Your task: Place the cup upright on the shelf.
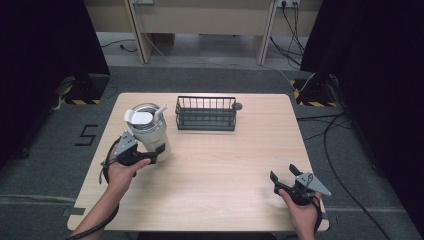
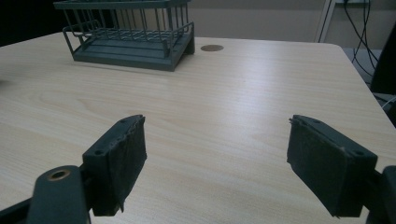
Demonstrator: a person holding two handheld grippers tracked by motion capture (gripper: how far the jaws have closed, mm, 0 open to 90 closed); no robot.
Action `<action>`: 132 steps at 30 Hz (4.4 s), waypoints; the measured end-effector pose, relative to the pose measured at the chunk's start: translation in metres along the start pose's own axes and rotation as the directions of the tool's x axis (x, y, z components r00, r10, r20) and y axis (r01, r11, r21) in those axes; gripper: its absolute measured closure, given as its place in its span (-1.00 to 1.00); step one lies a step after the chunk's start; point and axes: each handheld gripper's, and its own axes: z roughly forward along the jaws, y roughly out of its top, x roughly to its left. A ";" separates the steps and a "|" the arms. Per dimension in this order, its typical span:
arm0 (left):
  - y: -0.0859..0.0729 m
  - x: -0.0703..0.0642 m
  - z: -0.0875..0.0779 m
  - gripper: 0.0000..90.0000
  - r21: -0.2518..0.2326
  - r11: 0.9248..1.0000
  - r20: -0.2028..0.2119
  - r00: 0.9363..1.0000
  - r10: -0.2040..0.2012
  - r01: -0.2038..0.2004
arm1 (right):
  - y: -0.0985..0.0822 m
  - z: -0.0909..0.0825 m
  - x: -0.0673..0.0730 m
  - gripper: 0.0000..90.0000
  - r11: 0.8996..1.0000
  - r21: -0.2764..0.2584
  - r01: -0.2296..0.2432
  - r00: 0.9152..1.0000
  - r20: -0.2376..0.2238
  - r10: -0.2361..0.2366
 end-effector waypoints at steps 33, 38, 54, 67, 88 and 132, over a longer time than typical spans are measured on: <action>0.028 0.004 0.032 -0.76 -0.024 1.000 0.018 1.000 0.002 -0.002 | 0.000 0.000 -0.001 -0.55 1.000 -0.002 -0.006 1.000 -0.003 0.006; 0.032 0.004 0.038 -0.76 -0.028 1.000 0.019 1.000 0.003 -0.002 | 0.000 0.000 -0.001 -0.55 1.000 -0.001 -0.013 1.000 -0.003 0.013; 0.048 0.004 0.055 -0.76 -0.023 0.999 0.023 0.999 0.030 -0.029 | 0.000 -0.001 -0.002 -0.55 1.000 -0.002 -0.019 1.000 -0.004 0.019; 0.058 0.006 0.065 -0.76 0.004 0.999 0.029 0.999 0.043 -0.043 | 0.000 0.000 -0.002 -0.55 1.000 -0.003 -0.015 1.000 -0.004 0.015; 0.078 0.013 0.090 -0.76 0.016 0.999 0.025 0.999 0.047 -0.047 | 0.000 -0.001 -0.003 -0.55 1.000 -0.008 -0.028 1.000 -0.005 0.028; 0.110 0.026 0.143 -0.76 0.030 0.999 0.015 0.999 0.045 -0.045 | -0.001 -0.001 -0.004 -0.55 0.999 -0.010 -0.036 0.999 -0.010 0.036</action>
